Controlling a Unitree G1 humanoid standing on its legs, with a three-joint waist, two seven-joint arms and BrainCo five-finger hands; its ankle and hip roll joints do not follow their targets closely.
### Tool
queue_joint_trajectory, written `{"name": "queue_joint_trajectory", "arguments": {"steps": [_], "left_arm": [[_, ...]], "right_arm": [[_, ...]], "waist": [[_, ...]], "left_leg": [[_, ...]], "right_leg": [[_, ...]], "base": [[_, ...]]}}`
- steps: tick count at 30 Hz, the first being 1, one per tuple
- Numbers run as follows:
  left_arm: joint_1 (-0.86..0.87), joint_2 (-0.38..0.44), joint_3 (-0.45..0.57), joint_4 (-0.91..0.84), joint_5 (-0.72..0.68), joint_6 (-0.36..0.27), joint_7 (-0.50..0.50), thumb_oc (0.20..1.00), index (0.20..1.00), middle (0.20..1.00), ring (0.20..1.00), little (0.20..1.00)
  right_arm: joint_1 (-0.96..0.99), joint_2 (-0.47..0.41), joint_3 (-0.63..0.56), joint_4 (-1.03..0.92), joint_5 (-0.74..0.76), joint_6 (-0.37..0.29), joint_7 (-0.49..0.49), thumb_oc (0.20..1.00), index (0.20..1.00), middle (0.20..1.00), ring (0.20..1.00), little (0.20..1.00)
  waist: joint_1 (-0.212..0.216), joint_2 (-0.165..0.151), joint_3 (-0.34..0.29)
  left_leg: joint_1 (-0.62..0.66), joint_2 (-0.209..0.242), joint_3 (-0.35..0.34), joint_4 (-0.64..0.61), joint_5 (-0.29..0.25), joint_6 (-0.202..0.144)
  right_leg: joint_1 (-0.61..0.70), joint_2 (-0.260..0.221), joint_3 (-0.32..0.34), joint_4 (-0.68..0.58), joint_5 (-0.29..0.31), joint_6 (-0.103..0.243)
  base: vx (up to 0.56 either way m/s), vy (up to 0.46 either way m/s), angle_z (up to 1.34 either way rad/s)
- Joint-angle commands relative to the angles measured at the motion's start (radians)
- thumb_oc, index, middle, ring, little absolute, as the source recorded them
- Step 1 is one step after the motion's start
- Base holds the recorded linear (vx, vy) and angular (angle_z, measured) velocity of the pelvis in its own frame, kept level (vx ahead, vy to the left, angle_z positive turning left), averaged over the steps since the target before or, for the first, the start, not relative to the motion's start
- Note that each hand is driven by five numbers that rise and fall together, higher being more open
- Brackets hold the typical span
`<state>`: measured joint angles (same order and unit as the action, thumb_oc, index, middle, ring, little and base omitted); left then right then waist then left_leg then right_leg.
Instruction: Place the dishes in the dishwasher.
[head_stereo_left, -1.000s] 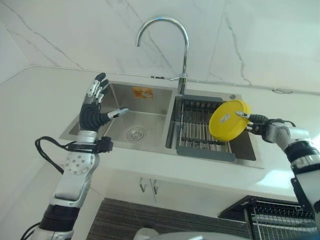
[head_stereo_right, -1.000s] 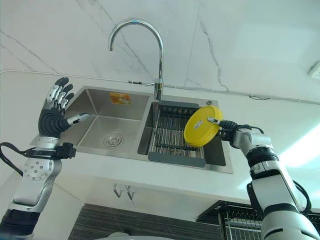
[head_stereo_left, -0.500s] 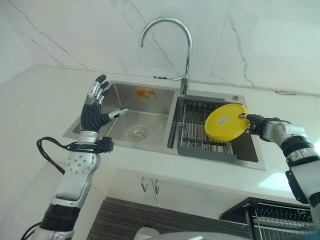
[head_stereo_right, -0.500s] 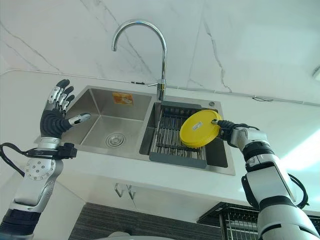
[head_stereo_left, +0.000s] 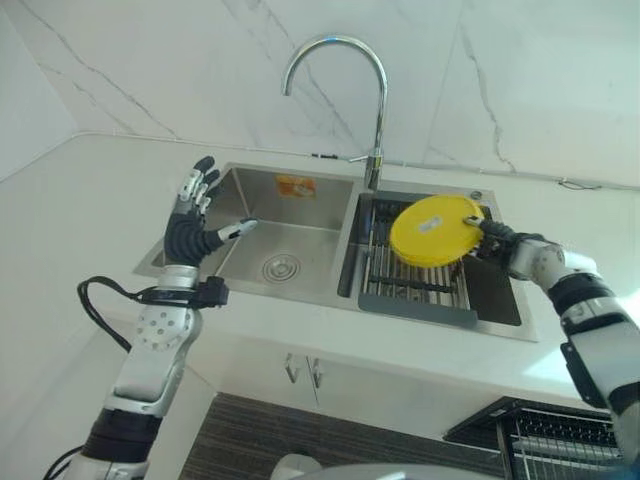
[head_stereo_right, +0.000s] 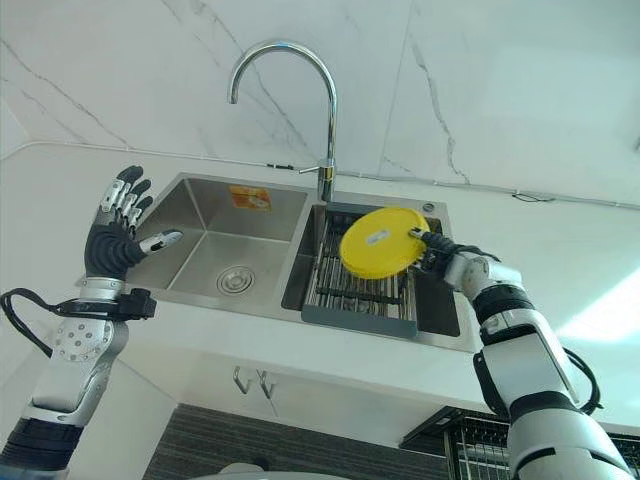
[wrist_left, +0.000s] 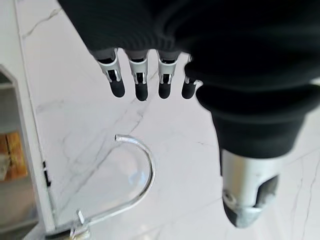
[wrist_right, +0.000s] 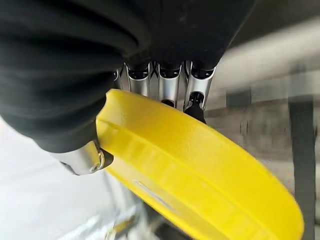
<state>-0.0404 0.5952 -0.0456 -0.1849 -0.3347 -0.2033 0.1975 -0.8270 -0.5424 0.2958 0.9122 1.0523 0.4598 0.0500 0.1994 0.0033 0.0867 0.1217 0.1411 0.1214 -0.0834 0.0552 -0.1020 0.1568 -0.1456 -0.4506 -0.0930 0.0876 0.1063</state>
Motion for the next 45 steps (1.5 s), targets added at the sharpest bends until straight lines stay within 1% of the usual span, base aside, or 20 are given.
{"name": "queue_joint_trajectory", "arguments": {"steps": [1,2,6,11,12,13,15,17,22,24,25,26,27,30,33,36,37,41,43,45], "left_arm": [[-0.014,0.048,-0.028,-0.023,-0.029,-0.106,-0.028,1.0,1.0,1.0,1.0,1.0],[-0.001,0.045,-0.022,-0.029,-0.03,-0.118,-0.036,1.0,1.0,1.0,1.0,1.0],[0.044,0.038,-0.007,-0.039,-0.024,-0.154,-0.059,1.0,1.0,1.0,1.0,1.0],[0.106,0.012,0.02,-0.091,-0.005,-0.175,-0.049,1.0,1.0,1.0,1.0,1.0],[0.118,-0.006,0.032,-0.114,0.007,-0.186,-0.029,1.0,1.0,1.0,1.0,1.0],[0.152,-0.029,0.057,-0.135,0.034,-0.219,0.027,1.0,1.0,1.0,1.0,1.0],[0.155,-0.048,0.066,-0.17,0.049,-0.234,0.041,1.0,1.0,1.0,1.0,1.0],[0.112,-0.045,0.05,-0.211,0.064,-0.271,0.017,1.0,1.0,1.0,1.0,1.0],[0.01,-0.044,-0.03,-0.251,0.094,-0.29,-0.073,1.0,1.0,1.0,1.0,1.0],[-0.014,-0.041,-0.054,-0.256,0.126,-0.275,-0.073,1.0,1.0,1.0,1.0,1.0],[-0.02,-0.03,-0.063,-0.253,0.141,-0.268,-0.064,1.0,1.0,1.0,1.0,1.0],[-0.028,-0.012,-0.065,-0.241,0.147,-0.27,-0.048,1.0,1.0,1.0,1.0,1.0],[-0.03,-0.008,-0.064,-0.24,0.144,-0.272,-0.048,1.0,1.0,1.0,1.0,1.0],[-0.043,0.008,-0.069,-0.245,0.182,-0.308,-0.026,1.0,1.0,1.0,1.0,1.0],[-0.069,-0.005,-0.081,-0.246,0.194,-0.315,-0.032,1.0,1.0,1.0,1.0,1.0],[-0.094,-0.011,-0.097,-0.247,0.215,-0.325,-0.062,1.0,1.0,1.0,1.0,1.0],[-0.099,-0.012,-0.097,-0.252,0.21,-0.322,-0.082,1.0,1.0,1.0,1.0,1.0],[-0.117,-0.005,-0.103,-0.267,0.194,-0.313,-0.156,1.0,1.0,1.0,1.0,1.0],[-0.125,-0.002,-0.108,-0.271,0.19,-0.31,-0.174,1.0,1.0,1.0,1.0,1.0],[-0.165,0.008,-0.146,-0.279,0.209,-0.294,-0.175,1.0,1.0,1.0,1.0,1.0]], "right_arm": [[-0.042,0.005,-0.033,-0.18,0.157,-0.16,0.014,0.2,0.2,0.2,0.2,0.2],[-0.014,0.012,-0.044,-0.238,0.162,-0.183,0.023,0.2,0.2,0.2,0.2,0.2],[0.104,0.038,-0.102,-0.465,0.243,-0.241,-0.051,0.2,0.2,0.2,0.2,0.2],[0.265,0.057,-0.154,-0.839,0.133,-0.272,-0.139,0.2,0.2,0.2,0.2,0.2],[0.32,0.052,-0.172,-0.942,0.099,-0.271,-0.143,0.2,0.2,0.2,0.2,0.2],[0.354,0.065,-0.162,-1.02,0.075,-0.265,-0.109,0.2,0.2,0.2,0.2,0.2],[0.416,0.074,-0.169,-1.115,0.052,-0.268,-0.107,0.2,0.2,0.2,0.2,0.2],[0.508,0.05,-0.215,-1.227,0.072,-0.316,-0.082,0.2,0.2,0.2,0.2,0.2],[0.614,0.055,-0.308,-1.299,0.078,-0.412,-0.015,0.2,0.2,0.2,0.2,0.2],[0.648,0.061,-0.327,-1.333,0.063,-0.421,-0.008,0.2,0.2,0.2,0.2,0.2],[0.656,0.054,-0.329,-1.34,0.068,-0.423,-0.001,0.2,0.2,0.2,0.2,0.2],[0.65,0.036,-0.334,-1.319,0.081,-0.429,0.016,0.2,0.2,0.2,0.2,0.2],[0.648,0.031,-0.336,-1.314,0.085,-0.429,0.019,0.2,0.2,0.2,0.2,0.2],[0.648,-0.007,-0.363,-1.302,0.105,-0.454,0.048,0.2,0.2,0.2,0.2,0.2],[0.663,0.004,-0.382,-1.313,0.088,-0.453,0.062,0.2,0.2,0.2,0.2,0.2],[0.674,0.017,-0.396,-1.313,0.079,-0.456,0.053,0.2,0.2,0.2,0.2,0.2],[0.683,0.021,-0.405,-1.317,0.08,-0.456,0.05,0.2,0.2,0.2,0.2,0.2],[0.716,0.058,-0.436,-1.342,0.091,-0.468,0.043,0.2,0.2,0.2,0.2,0.2],[0.721,0.069,-0.438,-1.35,0.084,-0.464,0.04,0.2,0.2,0.2,0.2,0.2],[0.72,0.093,-0.428,-1.371,0.063,-0.471,0.016,0.2,0.2,0.2,0.2,0.2]], "waist": [[0.02,-0.037,-0.02],[0.015,-0.035,-0.018],[-0.008,-0.027,-0.017],[-0.05,-0.018,-0.006],[-0.049,-0.017,0.008],[-0.037,-0.016,0.026],[-0.051,-0.013,0.028],[-0.089,-0.025,0.048],[-0.141,-0.053,0.093],[-0.164,-0.061,0.107],[-0.167,-0.062,0.113],[-0.169,-0.061,0.117],[-0.169,-0.06,0.116],[-0.171,-0.047,0.109],[-0.173,-0.057,0.096],[-0.175,-0.071,0.084],[-0.175,-0.076,0.081],[-0.17,-0.084,0.077],[-0.17,-0.086,0.075],[-0.177,-0.093,0.068]], "left_leg": [[-0.005,0.027,0.054,-0.004,0.007,-0.03],[-0.005,0.03,0.057,-0.004,0.009,-0.031],[-0.006,0.043,0.07,-0.004,0.015,-0.034],[0.003,0.042,0.081,-0.004,0.014,-0.031],[0.01,0.008,0.004,-0.004,0.006,-0.02],[0.007,-0.05,-0.149,-0.001,-0.018,0.011],[0.004,-0.059,-0.125,-0.003,-0.022,0.026],[0.016,-0.079,-0.108,-0.002,-0.046,0.045],[0.016,-0.128,-0.107,0.027,-0.077,0.073],[0.034,-0.141,-0.094,0.015,-0.084,0.075],[0.056,-0.142,-0.07,0.0,-0.094,0.075],[0.07,-0.142,-0.04,-0.004,-0.102,0.079],[0.071,-0.142,-0.032,-0.004,-0.103,0.081],[0.064,-0.137,0.022,-0.004,-0.098,0.107],[0.049,-0.135,0.05,-0.004,-0.094,0.12],[0.043,-0.135,0.054,-0.004,-0.09,0.126],[0.044,-0.132,0.056,-0.004,-0.089,0.126],[0.046,-0.092,0.1,-0.002,-0.085,0.112],[0.048,-0.076,0.112,0.0,-0.082,0.103],[0.043,-0.033,0.145,0.01,-0.067,0.071]], "right_leg": [[0.037,-0.047,-0.014,0.006,-0.024,0.033],[0.035,-0.044,-0.012,0.006,-0.025,0.031],[0.028,-0.031,0.001,0.006,-0.03,0.023],[0.003,-0.008,0.06,0.006,-0.035,0.011],[-0.007,-0.002,0.116,0.006,-0.033,0.009],[-0.029,0.005,0.214,0.006,-0.019,0.011],[-0.046,0.0,0.257,0.006,-0.01,0.021],[-0.077,-0.033,0.288,0.006,0.031,0.063],[-0.123,-0.094,0.31,0.006,0.124,0.096],[-0.155,-0.111,0.287,0.027,0.174,0.106],[-0.165,-0.111,0.229,0.053,0.183,0.118],[-0.169,-0.095,0.183,0.095,0.17,0.12],[-0.168,-0.088,0.174,0.103,0.161,0.119],[-0.153,-0.032,0.105,0.245,0.067,0.08],[-0.127,-0.019,0.099,0.278,0.016,0.062],[-0.109,-0.023,0.115,0.288,0.011,0.065],[-0.105,-0.033,0.115,0.294,0.018,0.067],[-0.094,-0.145,0.078,0.305,0.091,0.097],[-0.082,-0.17,0.079,0.282,0.107,0.104],[-0.045,-0.23,0.091,0.192,0.158,0.132]], "base": [[0.03,-0.104,0.02],[0.03,-0.082,0.01],[0.07,-0.112,0.01],[0.06,-0.032,-0.04],[0.0,0.133,-0.52],[-0.03,0.17,-0.93],[-0.09,0.245,-1.91],[-0.11,0.239,-1.61],[-0.1,0.185,-0.46],[-0.06,0.186,-0.36],[-0.08,0.191,-0.39],[-0.07,0.155,-0.57],[-0.14,0.158,-1.52],[-0.16,0.161,-1.05],[-0.12,0.051,-0.64],[-0.04,-0.076,-0.67],[-0.05,-0.17,-0.62],[-0.1,-0.314,-0.22],[-0.09,-0.308,-0.3],[-0.16,-0.687,-0.43]]}}
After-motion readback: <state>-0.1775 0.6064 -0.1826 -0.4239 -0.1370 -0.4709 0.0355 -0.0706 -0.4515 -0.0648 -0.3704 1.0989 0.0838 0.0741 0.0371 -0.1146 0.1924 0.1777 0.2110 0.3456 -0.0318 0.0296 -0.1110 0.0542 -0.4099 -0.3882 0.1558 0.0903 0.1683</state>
